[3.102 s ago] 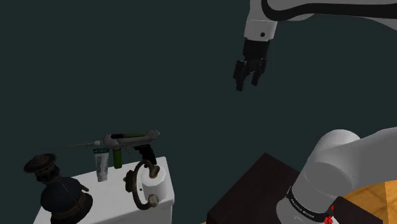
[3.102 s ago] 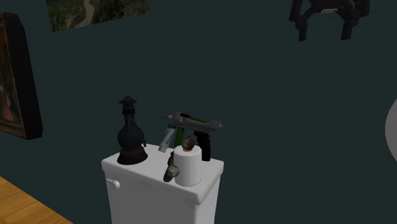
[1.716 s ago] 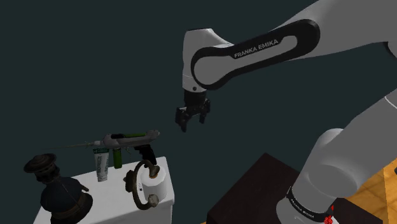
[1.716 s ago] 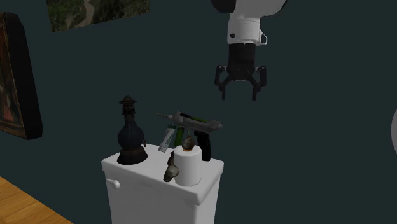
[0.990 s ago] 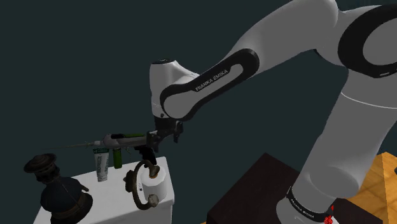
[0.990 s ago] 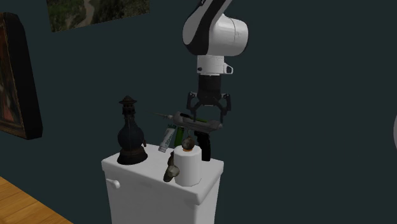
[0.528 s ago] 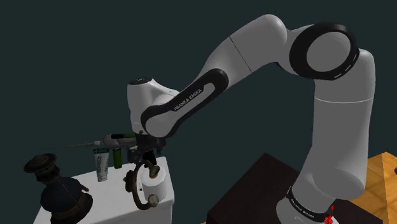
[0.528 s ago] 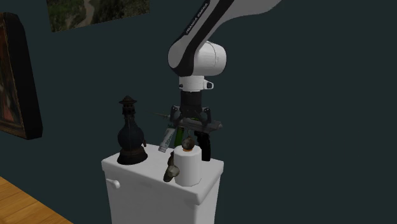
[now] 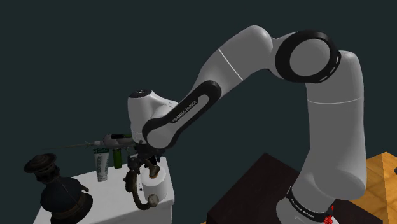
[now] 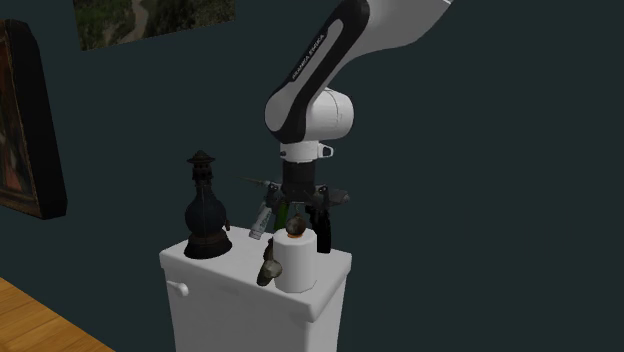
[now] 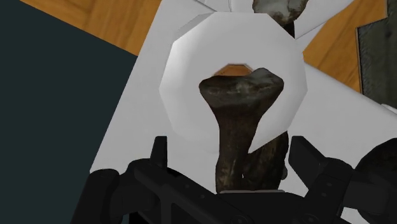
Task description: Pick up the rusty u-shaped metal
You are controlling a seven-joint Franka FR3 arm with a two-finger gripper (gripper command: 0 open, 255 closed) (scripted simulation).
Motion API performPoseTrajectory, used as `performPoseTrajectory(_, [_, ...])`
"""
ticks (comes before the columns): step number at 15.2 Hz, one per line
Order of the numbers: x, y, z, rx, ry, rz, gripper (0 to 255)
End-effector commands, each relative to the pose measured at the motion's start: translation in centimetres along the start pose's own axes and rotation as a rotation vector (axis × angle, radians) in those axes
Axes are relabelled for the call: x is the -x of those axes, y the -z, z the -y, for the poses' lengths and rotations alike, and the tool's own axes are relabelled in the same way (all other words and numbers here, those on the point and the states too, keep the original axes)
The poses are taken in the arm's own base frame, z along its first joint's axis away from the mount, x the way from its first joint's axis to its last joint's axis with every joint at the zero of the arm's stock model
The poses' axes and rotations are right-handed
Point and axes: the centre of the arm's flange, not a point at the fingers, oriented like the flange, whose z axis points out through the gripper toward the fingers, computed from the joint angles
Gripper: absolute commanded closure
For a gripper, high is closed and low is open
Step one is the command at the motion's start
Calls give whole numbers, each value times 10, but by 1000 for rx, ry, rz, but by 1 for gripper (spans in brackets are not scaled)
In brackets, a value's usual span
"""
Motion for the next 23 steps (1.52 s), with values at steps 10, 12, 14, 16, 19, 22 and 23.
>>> performPoseTrajectory(10, [-6,-1,-1,-1,0,-1,255])
performPoseTrajectory(12, [0,2,0,0,0,-1,255])
performPoseTrajectory(14, [0,12,0,0,0,-1,255])
performPoseTrajectory(16, [0,23,1,0,0,-1,255])
performPoseTrajectory(19, [-1,39,1,0,0,-1,255])
performPoseTrajectory(22, [-1,55,2,0,0,-1,255])
performPoseTrajectory(23, [-1,60,2,0,0,-1,255])
